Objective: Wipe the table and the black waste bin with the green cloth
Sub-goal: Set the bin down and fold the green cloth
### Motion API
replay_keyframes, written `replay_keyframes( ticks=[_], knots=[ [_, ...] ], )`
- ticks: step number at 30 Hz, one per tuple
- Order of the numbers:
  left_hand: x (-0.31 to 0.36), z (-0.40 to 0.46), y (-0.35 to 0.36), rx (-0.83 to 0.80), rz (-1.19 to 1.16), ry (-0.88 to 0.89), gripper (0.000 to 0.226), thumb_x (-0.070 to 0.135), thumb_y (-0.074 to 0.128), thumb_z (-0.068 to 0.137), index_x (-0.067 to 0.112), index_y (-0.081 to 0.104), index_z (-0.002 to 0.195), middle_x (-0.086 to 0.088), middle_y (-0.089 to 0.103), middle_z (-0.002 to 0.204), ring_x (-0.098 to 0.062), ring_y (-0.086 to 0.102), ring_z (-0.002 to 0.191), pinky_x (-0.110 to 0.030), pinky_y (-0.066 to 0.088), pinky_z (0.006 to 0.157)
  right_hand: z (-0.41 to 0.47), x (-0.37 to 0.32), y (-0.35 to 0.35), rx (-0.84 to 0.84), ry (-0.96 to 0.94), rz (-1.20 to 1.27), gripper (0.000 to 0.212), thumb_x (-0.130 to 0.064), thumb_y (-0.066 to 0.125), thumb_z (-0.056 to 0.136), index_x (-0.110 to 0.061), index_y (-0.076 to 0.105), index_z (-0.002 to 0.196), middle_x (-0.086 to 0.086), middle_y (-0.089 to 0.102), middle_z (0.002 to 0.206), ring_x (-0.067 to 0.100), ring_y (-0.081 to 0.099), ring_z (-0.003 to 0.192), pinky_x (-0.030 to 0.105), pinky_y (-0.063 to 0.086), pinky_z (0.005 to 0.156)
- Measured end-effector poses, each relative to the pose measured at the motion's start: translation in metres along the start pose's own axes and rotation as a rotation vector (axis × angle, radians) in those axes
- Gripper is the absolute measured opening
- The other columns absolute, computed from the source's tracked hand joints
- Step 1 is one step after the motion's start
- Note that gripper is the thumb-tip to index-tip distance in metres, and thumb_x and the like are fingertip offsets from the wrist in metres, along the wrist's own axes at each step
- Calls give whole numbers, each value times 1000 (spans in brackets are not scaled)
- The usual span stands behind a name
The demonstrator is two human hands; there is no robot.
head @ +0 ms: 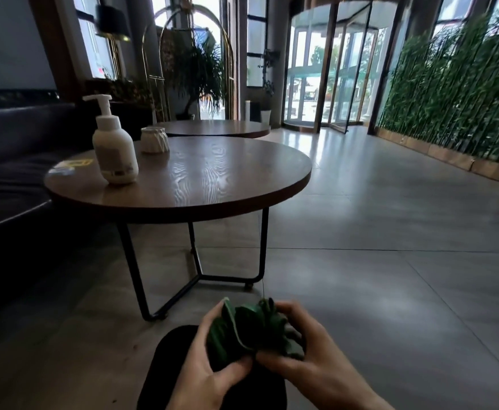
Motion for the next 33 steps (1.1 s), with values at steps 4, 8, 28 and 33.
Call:
replay_keyframes(
  ticks=[4,8,28,33],
  knots=[
    [27,2,5,-149,652,389,76,9,78,72,49,54,131,22,68,122,2,64,115,-17,49,97,-1,0,-8,18,-163,-121,56,-24,91,74,-35,68,123,-5,75,114,16,73,106,31,60,88],
    [39,8,10,-152,1164,580,45,36,65,82,55,51,121,32,60,115,6,62,103,-24,52,82,4,9,-17,102,-210,-290,34,-21,84,73,-36,68,100,-11,74,95,14,73,85,31,61,65],
    [87,56,1,-202,1674,281,56,14,77,50,33,66,102,10,64,75,-17,66,71,-29,53,63,57,-45,-23,-15,-48,-991,16,-31,55,94,-28,50,110,-4,52,104,30,63,89,41,48,68],
    [161,45,11,-220,1602,218,59,18,47,78,38,43,133,11,60,112,-17,57,109,-31,44,91,52,-130,-41,-73,41,-992,24,-29,54,92,-29,50,116,-4,52,108,30,62,94,40,48,72]
  ],
)
Point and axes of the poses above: each hand's wrist, its own z-axis towards the middle knuckle, its own y-axis out of the palm, x = y × z, the point moved 5 cm from there along z, towards the middle knuckle
